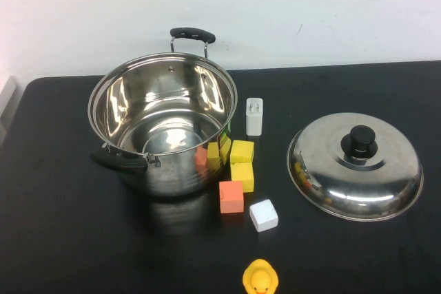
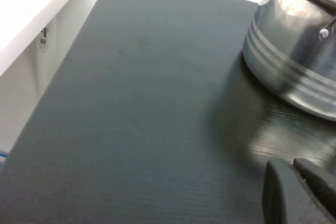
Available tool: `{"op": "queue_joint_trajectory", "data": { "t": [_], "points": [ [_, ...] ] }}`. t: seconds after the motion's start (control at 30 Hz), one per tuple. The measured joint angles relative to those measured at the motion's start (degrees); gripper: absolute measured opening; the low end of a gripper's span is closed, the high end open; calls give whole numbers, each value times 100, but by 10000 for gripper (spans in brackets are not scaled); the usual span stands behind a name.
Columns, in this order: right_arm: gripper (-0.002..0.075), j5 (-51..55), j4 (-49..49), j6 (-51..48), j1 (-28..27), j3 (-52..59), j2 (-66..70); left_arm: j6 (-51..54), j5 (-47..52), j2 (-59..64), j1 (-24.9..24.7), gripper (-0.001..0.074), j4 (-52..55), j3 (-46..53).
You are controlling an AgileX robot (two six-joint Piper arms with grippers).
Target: Cover the pot
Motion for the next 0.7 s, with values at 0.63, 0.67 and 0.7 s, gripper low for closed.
{"op": "queue_joint_trajectory", "data": {
  "t": [0.63, 0.67, 0.7],
  "points": [
    [0, 0, 4229, 1787, 0, 48, 0, 0, 0, 0, 0, -1, 0, 0],
    [0, -23, 4257, 1612, 0, 48, 0, 0, 0, 0, 0, -1, 0, 0],
    [0, -71, 4286, 1382, 0, 48, 0, 0, 0, 0, 0, -1, 0, 0]
  ]
}}
